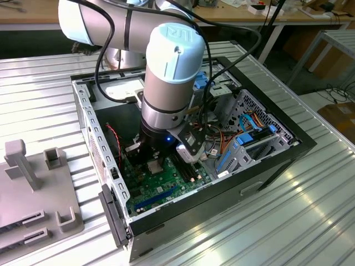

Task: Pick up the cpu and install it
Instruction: 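Place the cpu into insertion slot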

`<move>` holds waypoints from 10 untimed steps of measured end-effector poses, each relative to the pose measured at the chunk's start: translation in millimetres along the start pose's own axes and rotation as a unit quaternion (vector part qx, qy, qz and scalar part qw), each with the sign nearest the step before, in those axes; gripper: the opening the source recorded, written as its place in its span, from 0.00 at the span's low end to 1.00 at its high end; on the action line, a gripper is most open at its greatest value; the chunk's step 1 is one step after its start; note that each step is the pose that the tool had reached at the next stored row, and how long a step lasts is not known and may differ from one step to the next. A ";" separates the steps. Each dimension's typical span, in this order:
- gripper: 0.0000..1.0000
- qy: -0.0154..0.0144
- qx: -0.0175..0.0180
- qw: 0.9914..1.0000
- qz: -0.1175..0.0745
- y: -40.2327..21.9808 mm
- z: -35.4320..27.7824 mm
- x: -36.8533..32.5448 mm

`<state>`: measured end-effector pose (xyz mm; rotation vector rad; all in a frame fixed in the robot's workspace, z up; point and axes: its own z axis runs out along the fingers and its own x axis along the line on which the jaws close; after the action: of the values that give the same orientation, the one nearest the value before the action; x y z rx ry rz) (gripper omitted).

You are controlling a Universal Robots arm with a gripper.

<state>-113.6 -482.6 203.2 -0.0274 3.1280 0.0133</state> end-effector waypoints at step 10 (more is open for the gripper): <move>0.54 -0.001 0.000 1.000 0.000 -0.1 0.2 -3.1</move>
<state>-110.4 -482.6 203.0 -0.0284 3.1268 0.0141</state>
